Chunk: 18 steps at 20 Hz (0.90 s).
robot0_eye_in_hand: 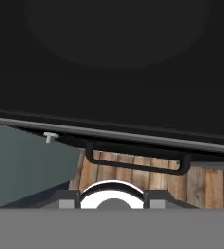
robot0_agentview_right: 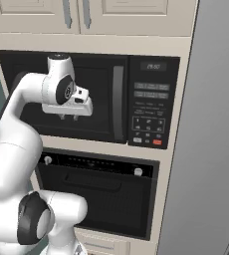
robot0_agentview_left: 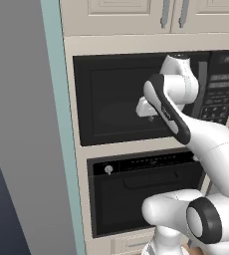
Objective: Take the baked cake out of the oven and place it on the plate for cooling. Then close the oven door.
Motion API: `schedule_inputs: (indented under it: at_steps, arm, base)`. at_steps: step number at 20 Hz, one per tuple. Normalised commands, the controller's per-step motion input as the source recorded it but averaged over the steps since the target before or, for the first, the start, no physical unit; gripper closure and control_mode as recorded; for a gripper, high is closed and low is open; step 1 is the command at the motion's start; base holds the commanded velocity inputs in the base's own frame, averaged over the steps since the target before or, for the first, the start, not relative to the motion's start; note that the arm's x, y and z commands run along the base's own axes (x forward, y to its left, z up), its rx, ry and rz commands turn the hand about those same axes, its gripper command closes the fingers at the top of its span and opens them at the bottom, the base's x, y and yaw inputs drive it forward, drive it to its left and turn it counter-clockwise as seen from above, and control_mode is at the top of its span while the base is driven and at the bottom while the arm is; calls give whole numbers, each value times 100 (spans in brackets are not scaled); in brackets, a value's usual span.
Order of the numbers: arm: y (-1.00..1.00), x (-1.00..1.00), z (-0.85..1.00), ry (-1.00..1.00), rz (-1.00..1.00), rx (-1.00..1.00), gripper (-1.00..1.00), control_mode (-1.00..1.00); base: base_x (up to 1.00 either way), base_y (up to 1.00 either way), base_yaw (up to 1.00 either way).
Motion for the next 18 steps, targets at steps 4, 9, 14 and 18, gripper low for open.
schedule_inputs:
  at_steps: [4, 9, 14, 18]
  arm:
    - [-3, -30, -15, 7, 0, 0, -100, -100]
    - [-5, -29, -25, 7, 0, 0, -100, -100]
    - [-1, -6, -11, 7, -1, -1, -100, -100]
    - [0, 0, -1, 5, 0, 0, -100, -100]
  base:
    - [0, 0, 0]
    - [0, 0, 0]
    - [0, 0, 0]
    - [0, 0, 0]
